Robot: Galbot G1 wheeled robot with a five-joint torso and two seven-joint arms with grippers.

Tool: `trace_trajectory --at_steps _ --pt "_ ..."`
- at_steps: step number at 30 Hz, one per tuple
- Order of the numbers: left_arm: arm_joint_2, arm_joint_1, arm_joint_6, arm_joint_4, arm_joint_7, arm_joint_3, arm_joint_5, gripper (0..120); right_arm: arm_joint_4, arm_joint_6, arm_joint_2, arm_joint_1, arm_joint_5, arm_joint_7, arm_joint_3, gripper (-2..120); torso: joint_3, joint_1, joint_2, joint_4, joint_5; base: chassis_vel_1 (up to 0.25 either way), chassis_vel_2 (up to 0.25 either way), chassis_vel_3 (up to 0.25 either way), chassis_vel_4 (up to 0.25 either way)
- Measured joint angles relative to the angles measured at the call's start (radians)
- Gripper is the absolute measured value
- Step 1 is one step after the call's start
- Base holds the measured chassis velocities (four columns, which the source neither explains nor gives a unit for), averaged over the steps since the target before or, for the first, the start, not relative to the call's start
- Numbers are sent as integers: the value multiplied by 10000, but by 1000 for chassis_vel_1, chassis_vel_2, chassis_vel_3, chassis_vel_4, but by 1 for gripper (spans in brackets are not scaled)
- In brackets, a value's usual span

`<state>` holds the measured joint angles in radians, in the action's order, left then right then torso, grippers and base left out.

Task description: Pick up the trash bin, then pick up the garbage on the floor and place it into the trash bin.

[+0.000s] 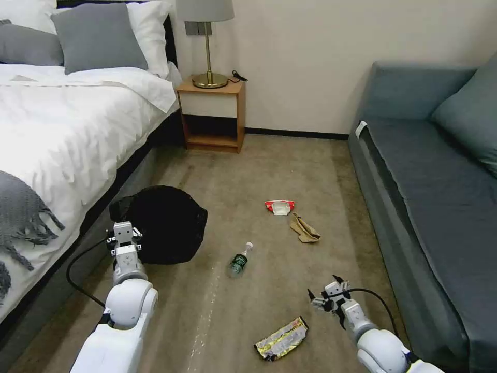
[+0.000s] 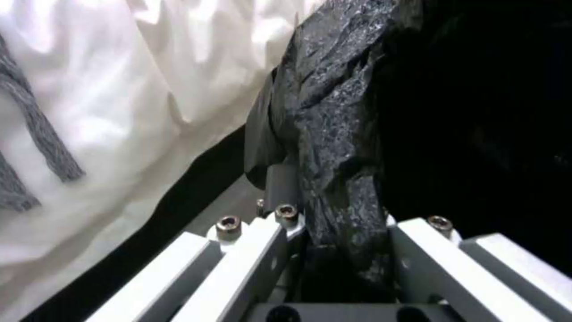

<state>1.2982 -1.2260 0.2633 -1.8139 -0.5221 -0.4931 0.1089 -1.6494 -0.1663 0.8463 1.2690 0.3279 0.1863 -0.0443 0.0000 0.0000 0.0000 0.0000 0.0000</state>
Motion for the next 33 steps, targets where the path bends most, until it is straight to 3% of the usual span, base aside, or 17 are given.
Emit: trace_trajectory --at_steps 12,33 --pt "253 -110 -11 -128 82 -50 -93 3 95 -488 -353 -679 321 -1150 -1435 100 0 0 0 0 -1 0 0 0 0" --pt "314 54 -128 237 343 41 -186 3 1584 -836 85 -1069 -324 -2326 -1755 100 0 0 0 1 0 0 0 0 0"
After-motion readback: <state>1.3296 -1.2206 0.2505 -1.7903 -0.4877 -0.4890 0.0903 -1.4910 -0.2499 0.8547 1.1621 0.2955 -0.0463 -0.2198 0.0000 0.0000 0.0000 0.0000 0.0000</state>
